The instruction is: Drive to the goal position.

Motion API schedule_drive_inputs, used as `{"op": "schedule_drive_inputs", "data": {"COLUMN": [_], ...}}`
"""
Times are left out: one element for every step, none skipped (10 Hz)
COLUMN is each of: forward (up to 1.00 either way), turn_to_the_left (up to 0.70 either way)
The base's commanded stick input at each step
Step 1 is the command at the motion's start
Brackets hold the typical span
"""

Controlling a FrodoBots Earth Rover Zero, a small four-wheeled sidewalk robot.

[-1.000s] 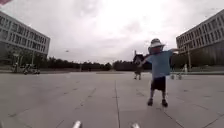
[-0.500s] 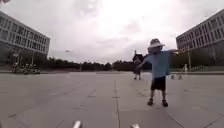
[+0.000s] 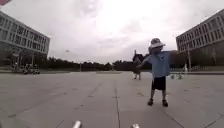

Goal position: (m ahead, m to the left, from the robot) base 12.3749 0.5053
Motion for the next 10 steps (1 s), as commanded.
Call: {"op": "schedule_drive_inputs", "data": {"forward": [0.06, 0.07, 0.06, 0.03, 0.01, 0.0, -0.29, -0.66, -0.67, -0.67], "turn_to_the_left": [0.0, 0.0, 0.0, 0.0, 0.0, 0.0, 0.0, 0.0, 0.0, 0.0]}}
